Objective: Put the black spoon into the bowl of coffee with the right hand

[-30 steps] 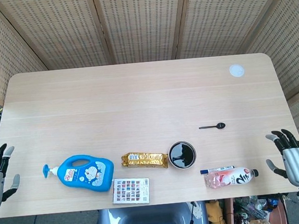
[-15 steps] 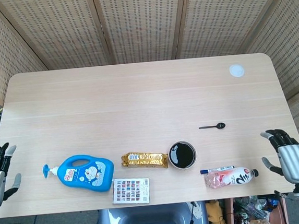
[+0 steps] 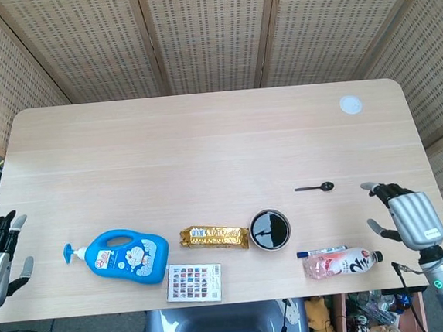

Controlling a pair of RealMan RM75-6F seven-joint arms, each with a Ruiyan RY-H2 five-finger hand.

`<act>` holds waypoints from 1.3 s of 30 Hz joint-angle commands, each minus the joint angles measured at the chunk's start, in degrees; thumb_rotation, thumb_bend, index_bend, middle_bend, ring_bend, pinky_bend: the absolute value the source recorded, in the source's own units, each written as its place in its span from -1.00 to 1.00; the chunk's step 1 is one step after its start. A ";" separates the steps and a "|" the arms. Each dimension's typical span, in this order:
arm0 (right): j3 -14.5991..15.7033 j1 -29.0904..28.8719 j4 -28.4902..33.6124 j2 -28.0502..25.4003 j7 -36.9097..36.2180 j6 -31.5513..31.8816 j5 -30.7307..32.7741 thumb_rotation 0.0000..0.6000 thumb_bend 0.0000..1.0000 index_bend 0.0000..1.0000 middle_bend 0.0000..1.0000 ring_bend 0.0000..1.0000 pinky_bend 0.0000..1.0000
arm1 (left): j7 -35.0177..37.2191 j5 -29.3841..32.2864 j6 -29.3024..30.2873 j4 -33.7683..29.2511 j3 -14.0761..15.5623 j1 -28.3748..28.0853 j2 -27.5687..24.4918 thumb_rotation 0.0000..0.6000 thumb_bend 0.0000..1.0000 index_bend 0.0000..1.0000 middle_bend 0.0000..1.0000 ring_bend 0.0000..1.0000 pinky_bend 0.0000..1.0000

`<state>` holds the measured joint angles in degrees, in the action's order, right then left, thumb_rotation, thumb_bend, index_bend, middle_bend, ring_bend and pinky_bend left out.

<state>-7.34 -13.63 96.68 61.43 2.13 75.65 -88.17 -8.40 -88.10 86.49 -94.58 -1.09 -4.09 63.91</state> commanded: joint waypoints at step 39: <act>-5.17 -31.17 -20.81 18.48 5.18 -34.88 19.63 1.00 -0.19 0.09 0.91 0.92 1.00 | -2.28 1.66 -2.54 -0.17 -0.70 -1.59 -0.88 1.00 -0.07 -1.00 -1.00 -1.00 -1.00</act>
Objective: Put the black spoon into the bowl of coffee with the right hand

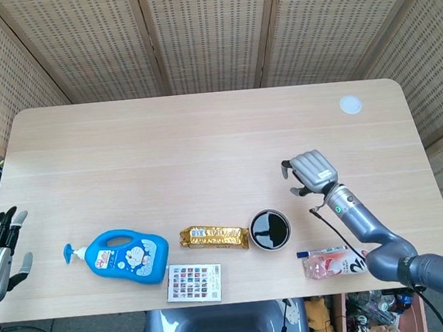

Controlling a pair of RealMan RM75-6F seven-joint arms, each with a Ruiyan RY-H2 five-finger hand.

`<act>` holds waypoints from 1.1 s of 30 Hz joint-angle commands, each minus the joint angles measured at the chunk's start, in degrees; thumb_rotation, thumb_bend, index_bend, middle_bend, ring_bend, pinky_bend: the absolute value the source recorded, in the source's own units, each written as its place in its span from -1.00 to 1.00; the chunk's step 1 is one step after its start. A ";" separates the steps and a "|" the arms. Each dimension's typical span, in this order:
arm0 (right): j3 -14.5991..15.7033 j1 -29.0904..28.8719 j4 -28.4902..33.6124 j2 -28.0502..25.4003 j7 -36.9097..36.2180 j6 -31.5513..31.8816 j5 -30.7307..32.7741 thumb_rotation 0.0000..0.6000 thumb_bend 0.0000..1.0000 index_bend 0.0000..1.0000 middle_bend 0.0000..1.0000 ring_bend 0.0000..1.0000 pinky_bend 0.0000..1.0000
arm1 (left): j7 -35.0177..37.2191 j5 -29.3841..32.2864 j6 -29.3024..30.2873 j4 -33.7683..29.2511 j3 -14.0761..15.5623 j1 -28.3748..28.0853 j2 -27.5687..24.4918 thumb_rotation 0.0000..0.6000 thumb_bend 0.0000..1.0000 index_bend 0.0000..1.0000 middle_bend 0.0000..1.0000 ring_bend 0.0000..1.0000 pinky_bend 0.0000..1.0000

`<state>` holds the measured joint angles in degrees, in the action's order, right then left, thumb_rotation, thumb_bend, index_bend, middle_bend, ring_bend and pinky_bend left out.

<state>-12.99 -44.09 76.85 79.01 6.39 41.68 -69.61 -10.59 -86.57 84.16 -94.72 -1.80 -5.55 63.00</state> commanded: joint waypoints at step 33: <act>4.33 -3.25 -22.56 13.69 2.90 -6.77 8.05 1.00 -0.02 0.10 0.91 0.92 1.00 | -0.91 0.87 -1.84 -0.22 0.45 -0.99 0.32 1.00 -0.07 -1.00 -1.00 -1.00 -1.00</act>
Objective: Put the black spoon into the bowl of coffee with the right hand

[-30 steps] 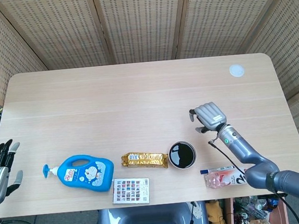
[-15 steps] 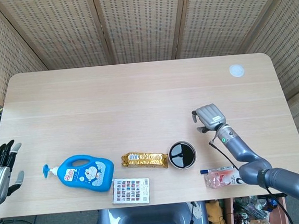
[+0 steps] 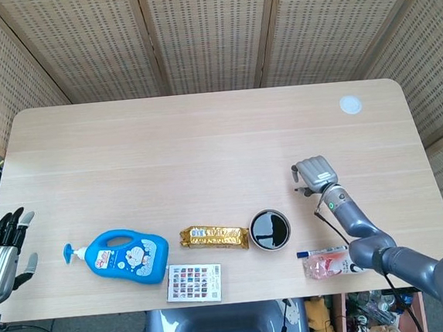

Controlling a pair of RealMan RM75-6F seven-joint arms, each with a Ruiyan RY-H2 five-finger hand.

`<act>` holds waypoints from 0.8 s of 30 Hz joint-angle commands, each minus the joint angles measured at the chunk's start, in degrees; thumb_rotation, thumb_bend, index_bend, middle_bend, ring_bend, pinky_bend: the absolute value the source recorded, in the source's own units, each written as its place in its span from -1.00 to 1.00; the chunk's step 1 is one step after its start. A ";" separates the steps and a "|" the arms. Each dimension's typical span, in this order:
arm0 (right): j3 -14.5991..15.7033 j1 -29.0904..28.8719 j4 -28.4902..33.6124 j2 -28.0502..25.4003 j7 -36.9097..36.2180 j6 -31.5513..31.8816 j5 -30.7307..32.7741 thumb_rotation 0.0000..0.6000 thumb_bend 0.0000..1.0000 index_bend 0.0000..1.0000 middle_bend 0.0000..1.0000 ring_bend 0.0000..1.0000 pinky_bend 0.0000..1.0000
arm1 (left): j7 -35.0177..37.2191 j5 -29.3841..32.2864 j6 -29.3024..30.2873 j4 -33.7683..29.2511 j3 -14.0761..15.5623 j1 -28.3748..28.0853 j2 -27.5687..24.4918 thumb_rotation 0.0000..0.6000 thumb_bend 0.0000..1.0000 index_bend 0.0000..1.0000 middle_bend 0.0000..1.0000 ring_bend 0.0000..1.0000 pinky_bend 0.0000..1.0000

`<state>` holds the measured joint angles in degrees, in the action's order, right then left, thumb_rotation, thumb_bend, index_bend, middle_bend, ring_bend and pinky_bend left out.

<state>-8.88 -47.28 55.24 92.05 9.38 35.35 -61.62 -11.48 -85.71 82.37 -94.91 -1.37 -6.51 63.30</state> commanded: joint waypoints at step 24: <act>0.92 -0.95 -9.84 5.61 1.62 -4.74 1.24 1.00 -0.02 0.11 0.91 0.92 1.00 | 0.11 0.69 -0.64 0.60 0.44 -0.02 0.43 1.00 -0.07 -1.00 -1.00 -1.00 -1.00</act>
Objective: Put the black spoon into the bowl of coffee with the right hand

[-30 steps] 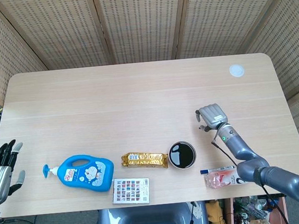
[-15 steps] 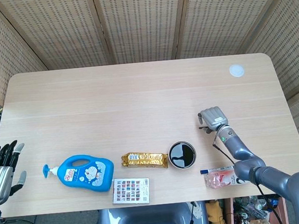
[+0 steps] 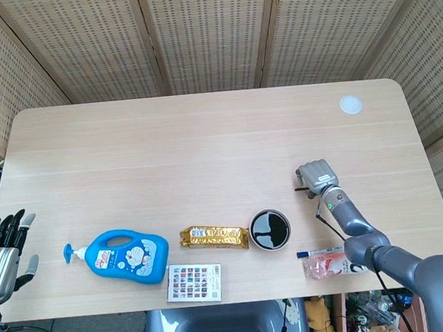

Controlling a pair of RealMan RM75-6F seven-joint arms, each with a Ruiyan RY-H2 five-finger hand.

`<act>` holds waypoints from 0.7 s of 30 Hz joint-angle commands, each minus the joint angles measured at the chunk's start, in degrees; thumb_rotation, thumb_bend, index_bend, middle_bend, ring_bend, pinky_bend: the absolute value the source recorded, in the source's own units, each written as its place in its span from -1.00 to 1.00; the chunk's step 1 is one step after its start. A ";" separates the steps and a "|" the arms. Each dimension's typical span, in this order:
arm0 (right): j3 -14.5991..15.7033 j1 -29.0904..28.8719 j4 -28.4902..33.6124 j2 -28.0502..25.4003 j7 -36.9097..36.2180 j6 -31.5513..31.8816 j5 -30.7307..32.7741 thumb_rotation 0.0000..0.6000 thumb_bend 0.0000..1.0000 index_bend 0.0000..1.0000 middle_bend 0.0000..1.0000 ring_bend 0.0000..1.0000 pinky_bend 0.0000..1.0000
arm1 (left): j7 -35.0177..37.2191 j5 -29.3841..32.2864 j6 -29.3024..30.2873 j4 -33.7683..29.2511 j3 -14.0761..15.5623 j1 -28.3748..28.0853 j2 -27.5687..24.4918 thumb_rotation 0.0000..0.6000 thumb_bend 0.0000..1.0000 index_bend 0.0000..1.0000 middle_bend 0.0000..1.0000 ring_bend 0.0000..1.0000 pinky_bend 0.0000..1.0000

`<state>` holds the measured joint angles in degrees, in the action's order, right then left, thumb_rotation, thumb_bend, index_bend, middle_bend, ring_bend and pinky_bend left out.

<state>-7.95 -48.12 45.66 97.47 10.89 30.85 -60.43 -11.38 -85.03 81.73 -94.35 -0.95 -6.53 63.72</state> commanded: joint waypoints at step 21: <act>-0.66 -1.45 -5.03 3.13 1.62 -3.28 1.19 1.00 -0.02 0.12 0.90 0.92 1.00 | 0.93 0.46 -0.24 1.25 0.20 0.16 0.40 1.00 -0.08 -1.00 -1.00 -1.00 -1.00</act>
<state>-8.60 -49.58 40.62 100.59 12.49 27.56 -59.24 -10.46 -84.57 81.49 -93.10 -0.76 -6.38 64.11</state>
